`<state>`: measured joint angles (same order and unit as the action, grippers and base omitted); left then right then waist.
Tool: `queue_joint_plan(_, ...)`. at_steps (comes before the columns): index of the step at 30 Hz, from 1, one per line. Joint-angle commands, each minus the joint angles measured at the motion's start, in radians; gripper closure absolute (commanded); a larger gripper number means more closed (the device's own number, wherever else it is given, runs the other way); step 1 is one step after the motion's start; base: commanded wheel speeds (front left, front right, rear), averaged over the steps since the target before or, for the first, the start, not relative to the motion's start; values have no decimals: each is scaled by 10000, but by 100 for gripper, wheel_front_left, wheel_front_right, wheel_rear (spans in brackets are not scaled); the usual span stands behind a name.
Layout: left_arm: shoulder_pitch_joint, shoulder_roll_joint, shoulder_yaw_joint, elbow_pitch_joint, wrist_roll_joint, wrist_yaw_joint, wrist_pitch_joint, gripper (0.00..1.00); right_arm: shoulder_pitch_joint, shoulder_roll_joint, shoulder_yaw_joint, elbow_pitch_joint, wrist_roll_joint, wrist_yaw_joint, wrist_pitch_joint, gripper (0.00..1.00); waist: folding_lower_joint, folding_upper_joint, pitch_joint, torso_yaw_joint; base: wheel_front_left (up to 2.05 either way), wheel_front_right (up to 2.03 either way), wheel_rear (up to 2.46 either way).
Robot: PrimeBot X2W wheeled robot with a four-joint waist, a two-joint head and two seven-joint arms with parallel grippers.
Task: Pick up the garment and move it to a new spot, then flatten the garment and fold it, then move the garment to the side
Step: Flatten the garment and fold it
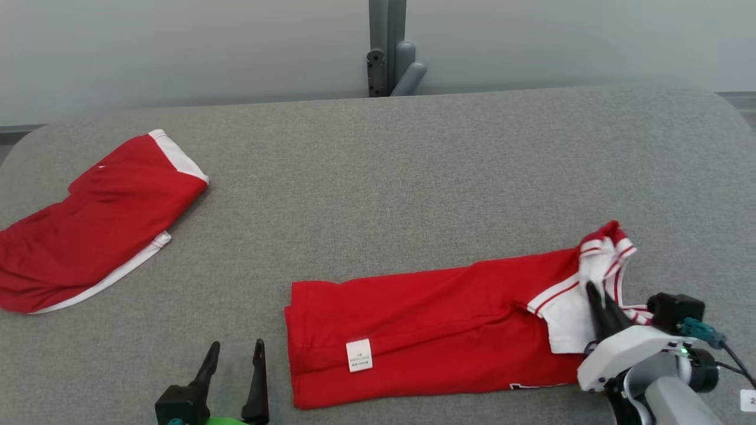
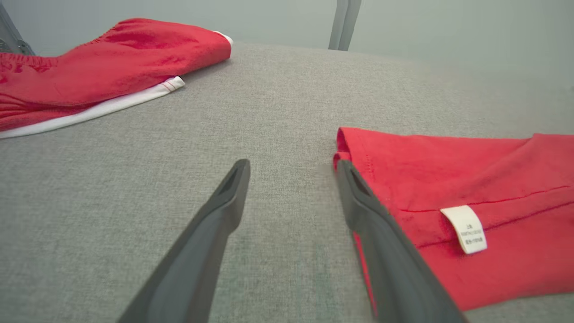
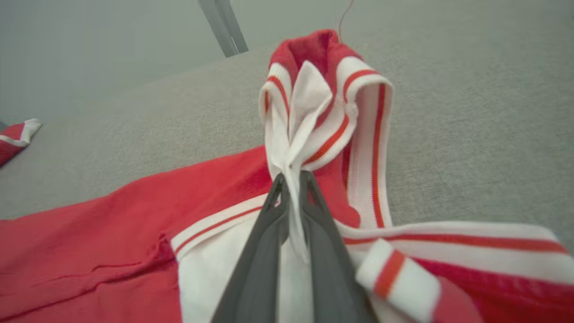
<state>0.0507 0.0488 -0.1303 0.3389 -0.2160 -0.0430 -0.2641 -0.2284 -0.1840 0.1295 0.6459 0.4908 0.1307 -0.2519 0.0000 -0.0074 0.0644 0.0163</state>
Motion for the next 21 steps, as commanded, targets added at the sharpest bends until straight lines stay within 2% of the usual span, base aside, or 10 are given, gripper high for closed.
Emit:
queue_joint_plan(1, -126, 33, -71, -21, -73, 37, 1, 0, 144, -32, 271, -232, 95, -1, 77, 100, 0, 74, -76, -171, 0, 0, 0)
queue_joint_plan(6, -239, 37, -365, 5, -121, 50, 1, 0, 611, 11, 1858, -1605, 755, -1, 695, 100, 0, 74, -129, -214, 0, 0, 0)
queue_joint_plan(11, -376, 37, -657, 88, -7, -92, 1, 0, 481, 341, 3233, -2390, 1094, -1, 1199, 100, 0, 74, -47, 262, 0, 0, 0)
queue_joint_plan(15, -507, 39, -991, 177, 40, -197, 1, 0, 90, 737, 4090, -2320, 1194, -1, 1402, 100, 0, 74, 5, 1016, 0, 0, 0)
queue_joint_plan(21, -547, 37, -1320, 354, 77, -265, 1, 0, -708, 1134, 4964, -1446, 1259, -1, 1378, 100, 0, 74, 32, 2222, 0, 0, 0)
